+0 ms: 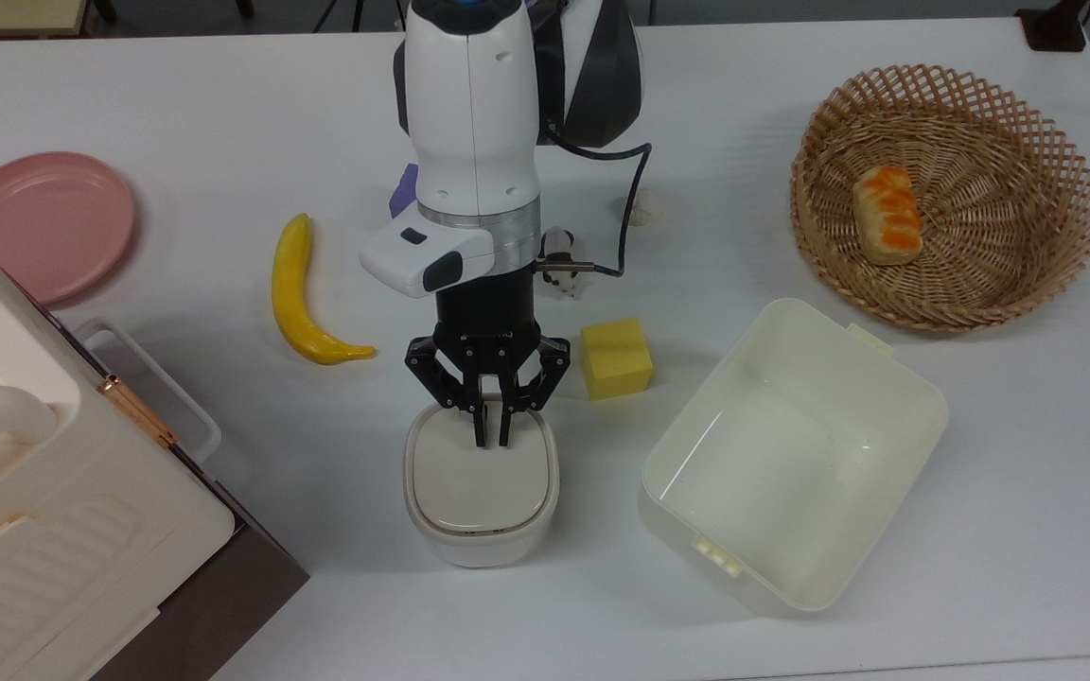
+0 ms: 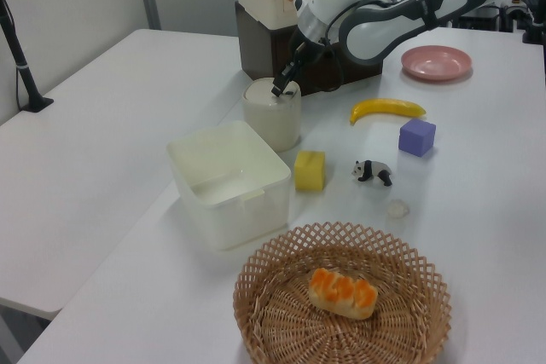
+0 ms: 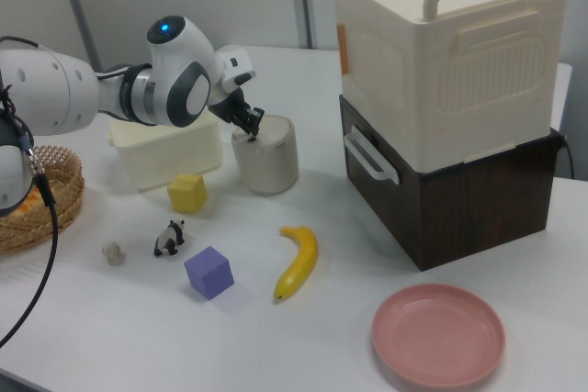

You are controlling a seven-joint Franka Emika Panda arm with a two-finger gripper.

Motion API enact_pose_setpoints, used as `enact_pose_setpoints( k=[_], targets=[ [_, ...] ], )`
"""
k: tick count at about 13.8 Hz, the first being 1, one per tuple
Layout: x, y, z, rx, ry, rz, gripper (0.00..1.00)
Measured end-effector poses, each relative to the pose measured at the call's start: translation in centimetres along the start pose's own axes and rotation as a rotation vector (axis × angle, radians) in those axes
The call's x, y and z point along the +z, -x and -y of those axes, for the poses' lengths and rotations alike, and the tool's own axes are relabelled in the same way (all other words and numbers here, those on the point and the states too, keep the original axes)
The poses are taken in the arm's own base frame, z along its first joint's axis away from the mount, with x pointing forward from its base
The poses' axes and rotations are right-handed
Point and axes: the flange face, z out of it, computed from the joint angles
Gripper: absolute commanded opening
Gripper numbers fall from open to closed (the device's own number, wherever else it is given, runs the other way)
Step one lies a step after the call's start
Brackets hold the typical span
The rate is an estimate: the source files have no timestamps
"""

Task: Open the trash can
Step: 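Grip the trash can lid edge and lift it open, then release the lid and raise the gripper away from the can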

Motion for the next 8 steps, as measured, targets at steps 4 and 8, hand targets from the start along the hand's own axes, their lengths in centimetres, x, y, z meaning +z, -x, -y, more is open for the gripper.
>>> enact_pose_setpoints(
  k=[4, 8],
  targets=[
    [0.0, 0.0, -0.1, -0.013, 0.001, 0.0, 0.18],
    [-2.0, -1.0, -0.4, -0.007, 0.0, -0.031, 0.38]
  ],
)
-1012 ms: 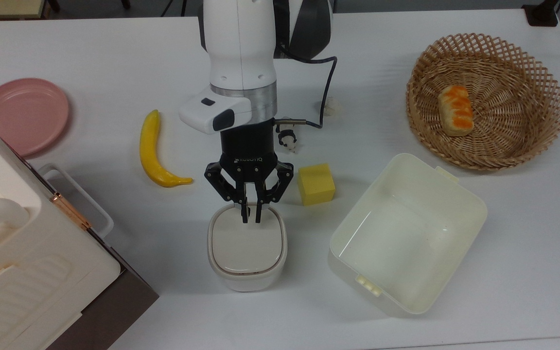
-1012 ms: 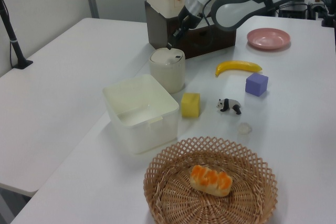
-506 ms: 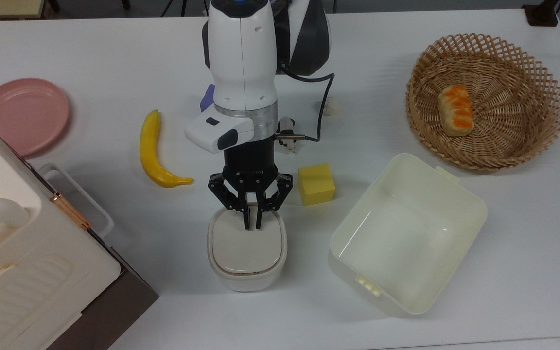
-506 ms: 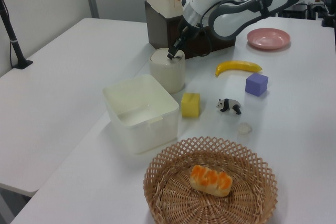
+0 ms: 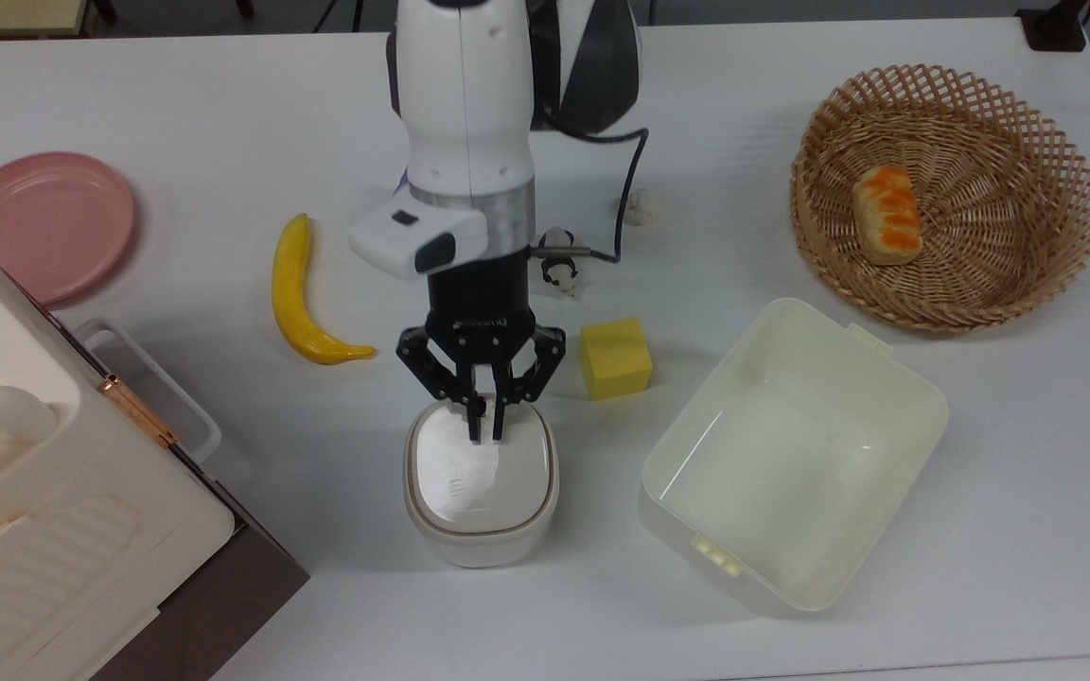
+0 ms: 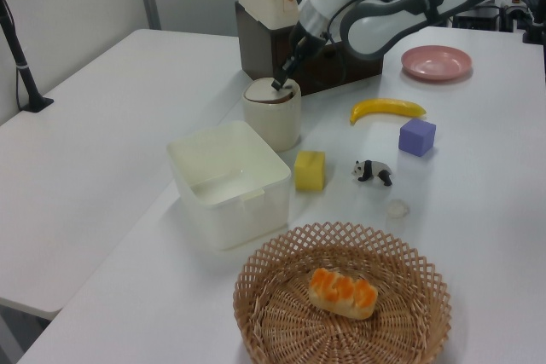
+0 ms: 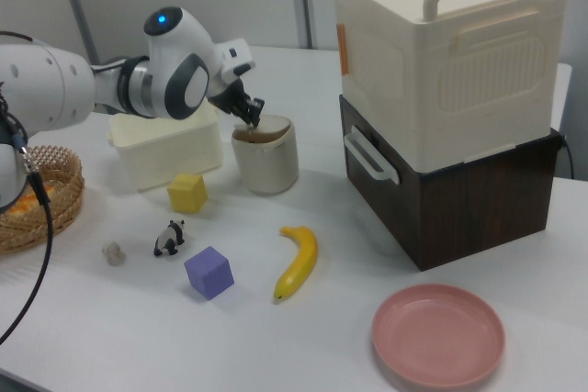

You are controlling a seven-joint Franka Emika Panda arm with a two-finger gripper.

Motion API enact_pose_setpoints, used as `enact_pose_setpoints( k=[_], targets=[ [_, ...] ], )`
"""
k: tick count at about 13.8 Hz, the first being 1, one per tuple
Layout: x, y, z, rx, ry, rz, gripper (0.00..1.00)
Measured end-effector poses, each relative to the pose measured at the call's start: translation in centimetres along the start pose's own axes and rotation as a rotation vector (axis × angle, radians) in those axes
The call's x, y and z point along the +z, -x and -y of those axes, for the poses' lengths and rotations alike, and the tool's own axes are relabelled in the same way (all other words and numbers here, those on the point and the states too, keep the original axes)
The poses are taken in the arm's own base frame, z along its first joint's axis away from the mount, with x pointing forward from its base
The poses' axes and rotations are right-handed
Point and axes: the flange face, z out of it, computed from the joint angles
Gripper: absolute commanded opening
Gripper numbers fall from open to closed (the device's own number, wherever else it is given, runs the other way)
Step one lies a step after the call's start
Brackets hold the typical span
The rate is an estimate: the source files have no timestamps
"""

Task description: Open the trash can

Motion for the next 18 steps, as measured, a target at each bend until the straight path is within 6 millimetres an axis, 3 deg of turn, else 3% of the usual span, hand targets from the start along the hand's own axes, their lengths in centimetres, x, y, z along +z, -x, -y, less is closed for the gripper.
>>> enact_pose_setpoints(
  k=[1, 3, 7, 14, 18],
  targets=[
    [-1.3, -0.6, -0.2, 0.004, -0.001, -0.019, 0.51],
    [-4.3, -1.6, -0.8, 0.012, 0.003, -0.015, 1.0],
    [-9.4, -1.0, -2.4, 0.032, 0.023, 0.177, 1.0],
    [-18.2, 3.6, -3.1, 0.031, 0.05, 0.55, 1.0],
    [-19.9, 4.1, -3.5, 0.035, 0.056, 0.557, 1.0]
  ],
)
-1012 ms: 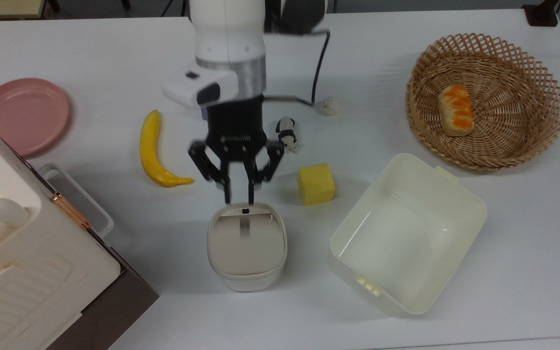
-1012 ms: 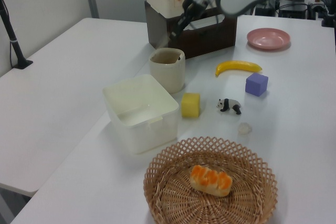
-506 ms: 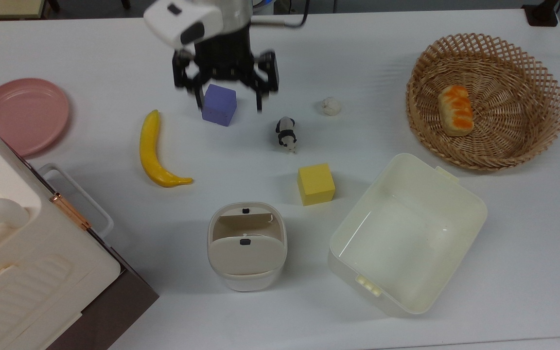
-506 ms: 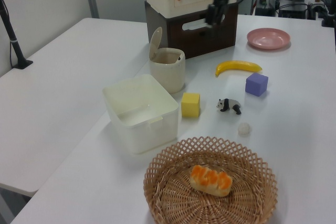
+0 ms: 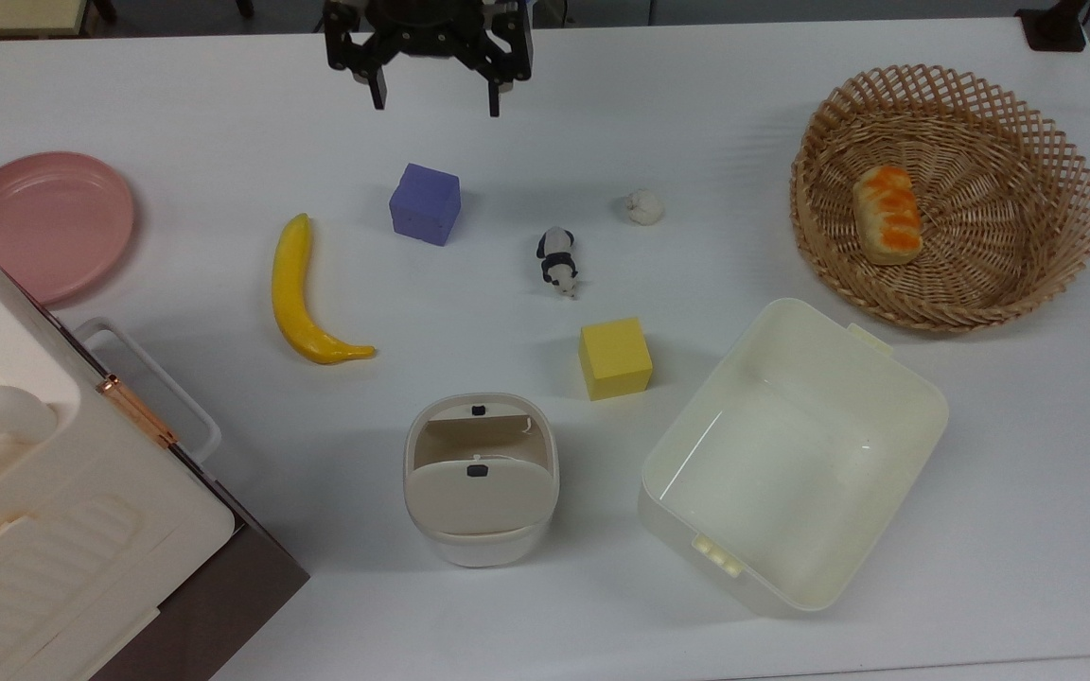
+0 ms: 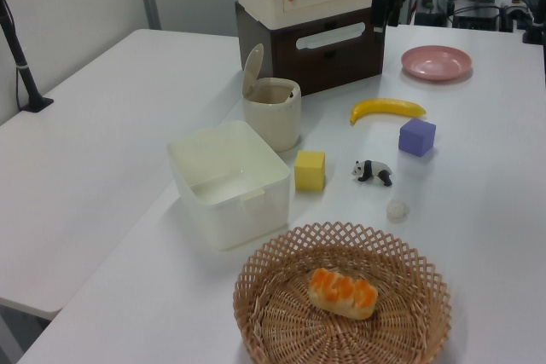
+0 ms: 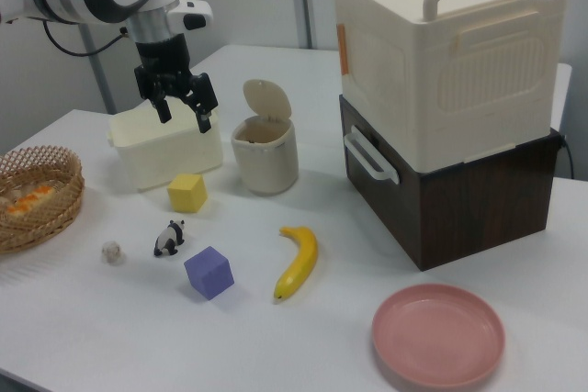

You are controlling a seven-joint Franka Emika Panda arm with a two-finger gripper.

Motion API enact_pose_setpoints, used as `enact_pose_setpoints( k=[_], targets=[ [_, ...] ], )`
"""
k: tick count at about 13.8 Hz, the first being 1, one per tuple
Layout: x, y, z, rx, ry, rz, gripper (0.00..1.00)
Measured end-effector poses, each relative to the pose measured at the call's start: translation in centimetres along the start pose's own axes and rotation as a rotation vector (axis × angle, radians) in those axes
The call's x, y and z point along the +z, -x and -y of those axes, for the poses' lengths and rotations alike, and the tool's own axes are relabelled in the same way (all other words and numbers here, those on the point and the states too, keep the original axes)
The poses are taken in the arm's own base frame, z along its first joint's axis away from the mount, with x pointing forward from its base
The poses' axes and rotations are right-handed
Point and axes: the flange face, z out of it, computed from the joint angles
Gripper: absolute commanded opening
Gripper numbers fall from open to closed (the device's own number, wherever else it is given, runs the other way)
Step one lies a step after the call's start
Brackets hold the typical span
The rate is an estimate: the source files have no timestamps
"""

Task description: Open the trash can

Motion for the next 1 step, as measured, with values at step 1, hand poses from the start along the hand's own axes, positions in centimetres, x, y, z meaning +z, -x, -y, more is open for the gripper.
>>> enact_pose_setpoints(
  k=[1],
  targets=[
    [-0.19, 0.15, -0.22, 0.003, 0.0, -0.002, 1.0]
  ],
)
